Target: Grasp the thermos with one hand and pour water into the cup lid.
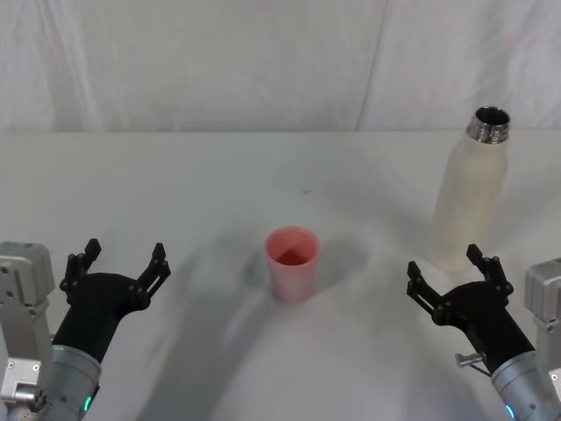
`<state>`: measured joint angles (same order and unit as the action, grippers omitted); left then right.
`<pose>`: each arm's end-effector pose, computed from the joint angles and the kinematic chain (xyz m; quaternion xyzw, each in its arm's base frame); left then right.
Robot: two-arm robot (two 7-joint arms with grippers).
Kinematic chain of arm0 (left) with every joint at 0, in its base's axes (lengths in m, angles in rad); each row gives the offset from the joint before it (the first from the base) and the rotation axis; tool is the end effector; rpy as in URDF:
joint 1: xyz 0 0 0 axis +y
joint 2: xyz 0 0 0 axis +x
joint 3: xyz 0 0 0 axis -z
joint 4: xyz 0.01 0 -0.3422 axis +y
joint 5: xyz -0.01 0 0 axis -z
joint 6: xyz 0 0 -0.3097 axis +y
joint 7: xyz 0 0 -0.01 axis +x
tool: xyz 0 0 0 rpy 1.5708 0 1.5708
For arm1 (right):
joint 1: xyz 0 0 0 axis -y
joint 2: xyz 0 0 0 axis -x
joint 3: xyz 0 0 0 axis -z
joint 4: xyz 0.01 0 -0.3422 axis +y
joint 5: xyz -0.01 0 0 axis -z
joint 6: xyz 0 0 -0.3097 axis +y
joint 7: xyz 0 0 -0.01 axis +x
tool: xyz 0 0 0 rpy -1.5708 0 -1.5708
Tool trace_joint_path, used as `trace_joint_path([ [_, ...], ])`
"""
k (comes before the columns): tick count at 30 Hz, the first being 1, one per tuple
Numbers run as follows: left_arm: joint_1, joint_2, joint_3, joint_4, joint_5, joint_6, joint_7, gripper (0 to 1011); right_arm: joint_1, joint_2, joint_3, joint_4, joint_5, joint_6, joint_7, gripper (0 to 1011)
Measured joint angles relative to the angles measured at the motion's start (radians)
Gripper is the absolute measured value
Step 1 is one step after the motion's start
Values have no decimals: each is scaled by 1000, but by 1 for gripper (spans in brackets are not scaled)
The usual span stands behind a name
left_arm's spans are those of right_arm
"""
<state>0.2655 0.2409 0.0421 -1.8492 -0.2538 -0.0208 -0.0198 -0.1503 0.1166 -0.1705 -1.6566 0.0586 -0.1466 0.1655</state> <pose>0.2405 0.0499 -0.3342 -0.0174 0.0064 0.6617 0.7496 0.2717 0.0178 -0.3725 0.0125 -0.0331 -0.5735 0.8184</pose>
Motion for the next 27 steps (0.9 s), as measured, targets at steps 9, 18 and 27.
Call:
trace_joint_path([
  [9, 0, 0, 0, 0, 0, 0, 0, 1001, 16, 1, -10, 19, 11, -9, 9, 1000],
  [18, 0, 0, 0, 0, 0, 0, 0, 1001, 16, 0, -9, 19, 11, -9, 9, 1000],
  [27, 0, 0, 0, 0, 0, 0, 0, 1001, 15, 0, -8, 19, 11, -9, 7, 1001],
])
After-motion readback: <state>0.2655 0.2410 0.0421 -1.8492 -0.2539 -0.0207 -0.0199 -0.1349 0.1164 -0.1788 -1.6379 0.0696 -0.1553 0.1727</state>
